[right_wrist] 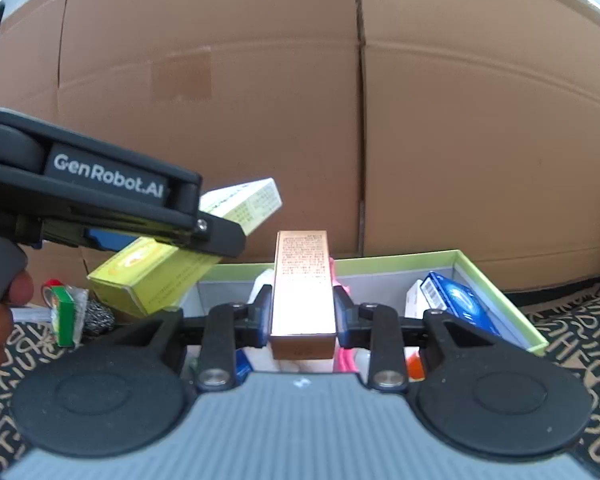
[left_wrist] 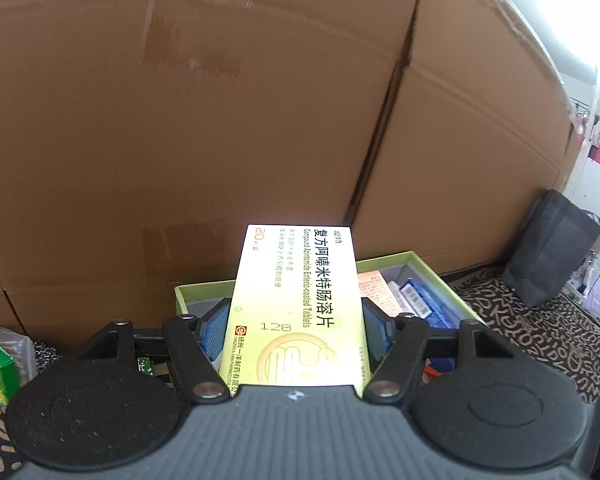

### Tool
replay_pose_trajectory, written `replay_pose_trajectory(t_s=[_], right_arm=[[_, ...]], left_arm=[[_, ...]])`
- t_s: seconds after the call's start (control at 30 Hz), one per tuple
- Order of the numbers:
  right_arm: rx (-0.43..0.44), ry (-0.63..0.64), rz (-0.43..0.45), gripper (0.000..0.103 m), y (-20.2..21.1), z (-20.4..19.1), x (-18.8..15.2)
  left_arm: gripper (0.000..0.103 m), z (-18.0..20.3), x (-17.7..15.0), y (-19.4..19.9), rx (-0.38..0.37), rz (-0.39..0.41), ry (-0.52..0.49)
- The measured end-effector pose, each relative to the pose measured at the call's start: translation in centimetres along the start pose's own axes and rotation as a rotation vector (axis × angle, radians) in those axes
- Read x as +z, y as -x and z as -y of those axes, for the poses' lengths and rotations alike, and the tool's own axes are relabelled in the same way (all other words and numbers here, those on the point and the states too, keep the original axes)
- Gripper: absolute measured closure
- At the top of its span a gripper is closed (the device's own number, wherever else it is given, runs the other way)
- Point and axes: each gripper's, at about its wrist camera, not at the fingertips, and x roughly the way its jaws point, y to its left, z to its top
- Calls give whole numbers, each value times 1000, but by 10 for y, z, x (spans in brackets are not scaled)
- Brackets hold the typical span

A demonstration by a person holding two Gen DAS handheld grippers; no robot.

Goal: Organize objects
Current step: 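Open both tools to drop the yellow and copper boxes into the box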

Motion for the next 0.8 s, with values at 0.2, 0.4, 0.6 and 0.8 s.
replay_pose_trajectory(t_s=[0.2, 0.4, 0.6, 0.8], right_arm=[[17, 65, -52, 68, -23, 1, -9], [-23, 121, 7, 20, -17, -3, -20], [-63, 103, 5, 0, -5, -1, -29], [-65, 112, 26, 0, 11, -2, -17]], left_arm=[[15, -13, -12, -11, -54, 9, 60], [9, -18, -29, 2, -14, 41, 61], [9, -24, -33, 11, 22, 17, 67], [9, -24, -26, 36, 35, 54, 76]])
